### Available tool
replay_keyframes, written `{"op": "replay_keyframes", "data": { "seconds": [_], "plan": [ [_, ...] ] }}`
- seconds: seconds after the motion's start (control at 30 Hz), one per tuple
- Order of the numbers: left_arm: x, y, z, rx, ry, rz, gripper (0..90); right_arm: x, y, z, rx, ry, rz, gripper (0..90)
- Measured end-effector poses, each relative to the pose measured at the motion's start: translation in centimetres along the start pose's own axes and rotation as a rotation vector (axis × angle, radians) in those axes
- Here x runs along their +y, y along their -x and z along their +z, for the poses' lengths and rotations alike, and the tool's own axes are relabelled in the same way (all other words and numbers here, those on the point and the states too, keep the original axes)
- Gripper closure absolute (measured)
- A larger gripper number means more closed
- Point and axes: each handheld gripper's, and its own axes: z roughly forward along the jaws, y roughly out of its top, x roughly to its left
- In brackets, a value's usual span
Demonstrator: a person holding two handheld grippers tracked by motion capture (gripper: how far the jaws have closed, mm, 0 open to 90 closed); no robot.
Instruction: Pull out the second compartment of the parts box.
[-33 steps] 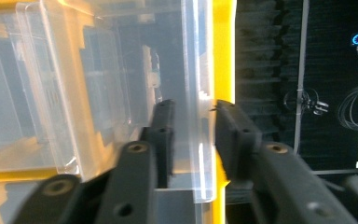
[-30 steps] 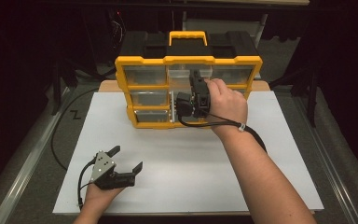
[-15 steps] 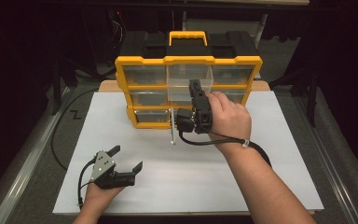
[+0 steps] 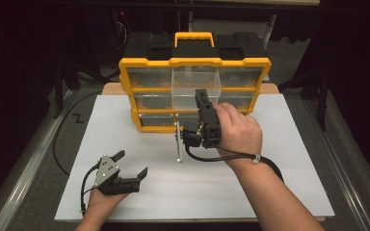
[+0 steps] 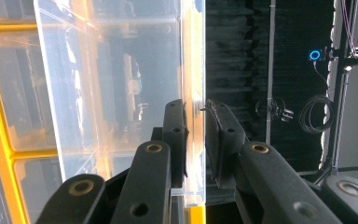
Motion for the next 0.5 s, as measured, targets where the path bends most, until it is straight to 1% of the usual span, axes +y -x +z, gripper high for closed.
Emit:
{"op": "replay_keyframes", "data": {
  "seconds": [0.23,0.27,0.33,0.5],
  "plan": [
    [0.01,0.01,0.00,-0.002,0.000,0.001,2.1,0.01,-0.30,-0.13,0.002,0.003,-0.001,80.6],
    [0.01,0.00,-0.01,-0.001,0.000,0.001,2.1,0.01,-0.38,-0.12,0.000,0.009,-0.008,80.5],
    [0.01,0.00,-0.02,-0.001,0.000,0.001,2.1,0.00,-0.60,-0.20,-0.004,0.007,-0.006,80.4],
    [0.01,0.01,-0.01,-0.001,0.000,0.002,2.1,-0.09,-0.64,-0.14,-0.010,0.010,-0.004,80.3]
  ]
}}
